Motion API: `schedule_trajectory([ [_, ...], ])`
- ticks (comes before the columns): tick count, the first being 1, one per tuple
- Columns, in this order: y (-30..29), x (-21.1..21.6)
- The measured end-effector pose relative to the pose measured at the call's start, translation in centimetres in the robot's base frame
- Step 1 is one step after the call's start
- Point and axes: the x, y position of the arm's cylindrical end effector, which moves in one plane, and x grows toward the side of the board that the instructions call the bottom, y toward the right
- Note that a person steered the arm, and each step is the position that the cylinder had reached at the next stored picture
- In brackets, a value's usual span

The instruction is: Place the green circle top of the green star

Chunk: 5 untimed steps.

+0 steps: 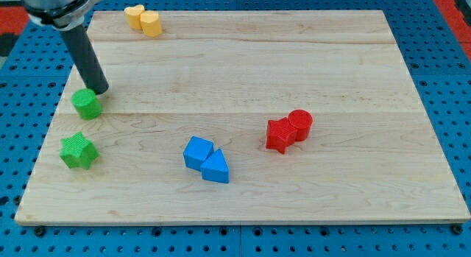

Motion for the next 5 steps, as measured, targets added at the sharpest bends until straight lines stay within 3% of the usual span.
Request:
schedule_trajectory([
  [1, 0.2, 2.4],
  [2, -0.6, -0.2],
  [3, -2.2, 2.0],
  [5, 0.1, 4.4],
])
